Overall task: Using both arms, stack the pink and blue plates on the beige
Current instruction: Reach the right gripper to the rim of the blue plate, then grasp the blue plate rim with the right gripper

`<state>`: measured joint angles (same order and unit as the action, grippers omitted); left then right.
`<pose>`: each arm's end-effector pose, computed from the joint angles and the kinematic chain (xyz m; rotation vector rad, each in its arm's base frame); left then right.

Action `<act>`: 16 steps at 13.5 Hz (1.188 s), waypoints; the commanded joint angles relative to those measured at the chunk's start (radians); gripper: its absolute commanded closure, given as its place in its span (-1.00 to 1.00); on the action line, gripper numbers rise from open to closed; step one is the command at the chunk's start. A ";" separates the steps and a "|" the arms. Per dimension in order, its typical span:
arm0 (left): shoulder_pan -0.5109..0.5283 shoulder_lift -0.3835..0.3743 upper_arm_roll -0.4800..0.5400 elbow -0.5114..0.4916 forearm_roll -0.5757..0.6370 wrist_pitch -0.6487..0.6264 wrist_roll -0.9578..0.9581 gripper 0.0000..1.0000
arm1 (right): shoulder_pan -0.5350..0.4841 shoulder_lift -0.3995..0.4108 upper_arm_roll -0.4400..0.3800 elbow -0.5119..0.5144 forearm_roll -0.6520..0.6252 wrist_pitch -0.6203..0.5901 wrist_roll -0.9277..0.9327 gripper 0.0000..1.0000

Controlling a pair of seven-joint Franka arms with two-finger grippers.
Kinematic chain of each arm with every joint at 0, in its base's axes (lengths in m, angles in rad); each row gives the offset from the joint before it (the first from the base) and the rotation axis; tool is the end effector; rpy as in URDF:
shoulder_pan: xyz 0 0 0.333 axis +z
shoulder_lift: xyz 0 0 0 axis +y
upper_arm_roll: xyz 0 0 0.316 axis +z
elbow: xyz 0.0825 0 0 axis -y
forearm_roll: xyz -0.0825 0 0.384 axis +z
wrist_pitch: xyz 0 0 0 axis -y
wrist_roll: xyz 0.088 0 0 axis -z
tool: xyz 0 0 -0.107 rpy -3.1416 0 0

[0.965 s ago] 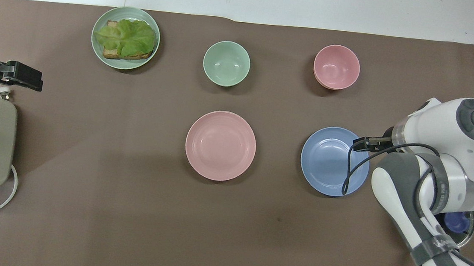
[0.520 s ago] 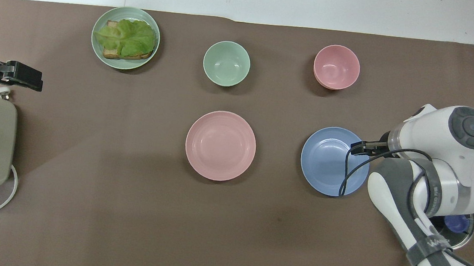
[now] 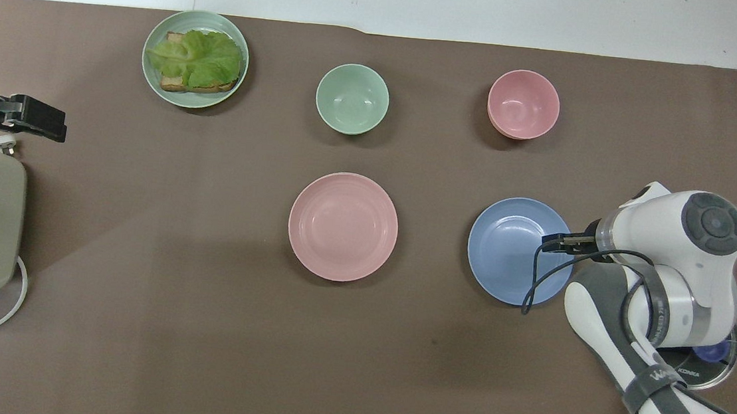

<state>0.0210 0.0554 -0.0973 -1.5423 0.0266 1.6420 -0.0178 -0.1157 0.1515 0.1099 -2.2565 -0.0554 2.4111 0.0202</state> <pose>0.5772 -0.0398 0.6133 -3.1203 0.0929 -0.0710 0.5360 -0.0035 0.2967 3.1210 0.0217 0.0070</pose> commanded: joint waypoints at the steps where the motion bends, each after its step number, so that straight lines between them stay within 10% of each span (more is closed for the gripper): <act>1: 0.011 -0.006 -0.002 -0.006 -0.016 -0.010 0.012 -1.00 | -0.013 -0.006 0.010 -0.011 0.078 0.014 -0.035 0.09; 4: 0.011 -0.006 -0.002 -0.006 -0.014 -0.010 0.012 -1.00 | -0.012 -0.006 0.011 -0.006 0.120 0.005 -0.040 0.97; 16: 0.011 -0.006 -0.002 -0.006 -0.014 -0.010 0.012 -1.00 | 0.076 -0.116 0.019 0.141 0.265 -0.260 -0.043 1.00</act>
<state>0.0210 0.0554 -0.0973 -1.5423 0.0265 1.6420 -0.0178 -0.0376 0.0572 0.1252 -2.1384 0.1597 2.1968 0.0046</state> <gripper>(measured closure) 0.000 0.952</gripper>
